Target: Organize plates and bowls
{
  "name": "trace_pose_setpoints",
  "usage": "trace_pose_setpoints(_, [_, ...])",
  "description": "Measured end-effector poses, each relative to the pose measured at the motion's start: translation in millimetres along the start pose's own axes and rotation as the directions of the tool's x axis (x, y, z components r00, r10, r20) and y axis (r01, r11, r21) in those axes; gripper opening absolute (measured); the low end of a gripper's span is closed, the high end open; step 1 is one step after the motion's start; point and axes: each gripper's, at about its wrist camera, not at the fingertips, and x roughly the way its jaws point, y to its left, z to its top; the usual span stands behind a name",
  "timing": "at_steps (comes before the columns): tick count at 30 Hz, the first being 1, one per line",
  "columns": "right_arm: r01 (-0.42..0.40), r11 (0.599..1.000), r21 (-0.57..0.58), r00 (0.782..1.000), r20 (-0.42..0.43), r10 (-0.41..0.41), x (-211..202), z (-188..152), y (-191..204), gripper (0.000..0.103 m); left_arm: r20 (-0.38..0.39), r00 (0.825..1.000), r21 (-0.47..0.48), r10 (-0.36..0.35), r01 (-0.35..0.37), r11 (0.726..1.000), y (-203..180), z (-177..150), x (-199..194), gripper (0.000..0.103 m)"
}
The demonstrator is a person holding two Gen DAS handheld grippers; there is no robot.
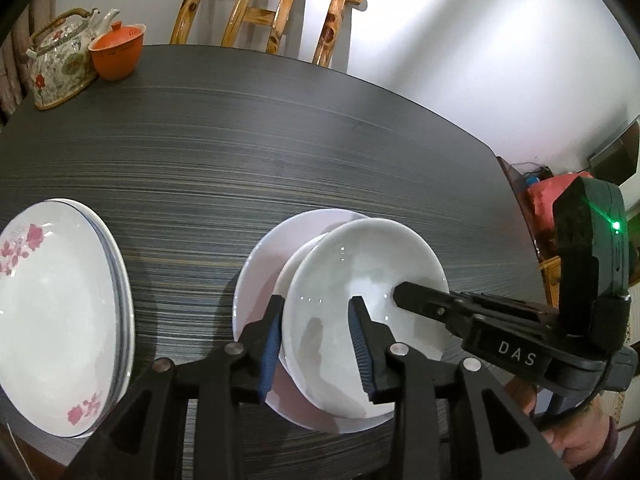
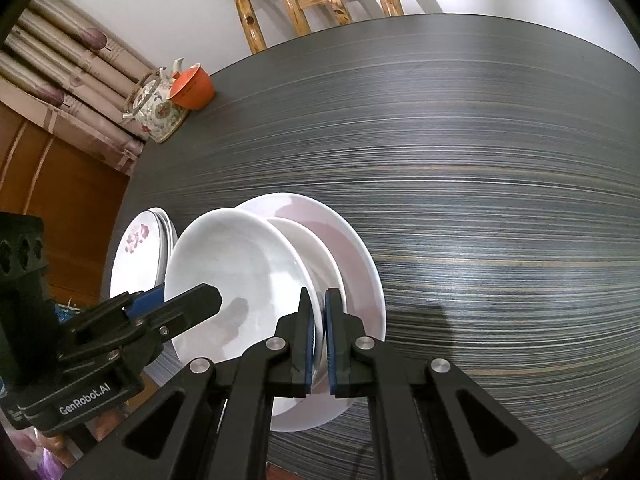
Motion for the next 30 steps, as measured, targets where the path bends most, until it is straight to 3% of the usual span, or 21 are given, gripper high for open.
trace_pose_setpoints(4, [-0.003, 1.000, 0.006, 1.000, -0.003, 0.003, -0.1, 0.5, -2.0, 0.006, 0.041, 0.999, -0.031, -0.014, 0.015, 0.999, 7.3, 8.4, -11.4, 0.035])
trace_pose_setpoints(8, [0.000, 1.000, 0.002, 1.000, -0.004, 0.000, -0.1, 2.3, -1.5, 0.006, 0.038, 0.999, -0.046, 0.015, -0.013, 0.999, 12.5, 11.2, -14.1, 0.035])
trace_pose_setpoints(19, [0.040, 0.999, -0.015, 0.999, -0.024, -0.040, 3.0, 6.8, 5.2, 0.007, 0.020, 0.999, -0.068, 0.046, -0.045, 0.997, 27.7, -16.9, -21.5, 0.035])
trace_pose_setpoints(23, [0.061, 0.998, -0.030, 0.998, -0.022, -0.061, 3.5, 6.8, 9.9, 0.008, 0.033, 0.999, -0.092, 0.034, -0.031, 0.995, 34.8, -30.2, -23.2, 0.050])
trace_pose_setpoints(26, [0.005, 1.000, 0.016, 0.999, -0.033, -0.004, 3.3, 8.8, 5.5, 0.018, 0.035, 0.999, -0.095, 0.021, -0.018, 0.995, 36.1, -36.9, -22.9, 0.050])
trace_pose_setpoints(30, [0.005, 1.000, 0.001, 0.999, -0.049, -0.004, 2.3, 9.7, 9.8, 0.025, 0.033, 0.999, -0.083, 0.030, -0.027, 0.996, 34.4, -43.1, -21.5, 0.050])
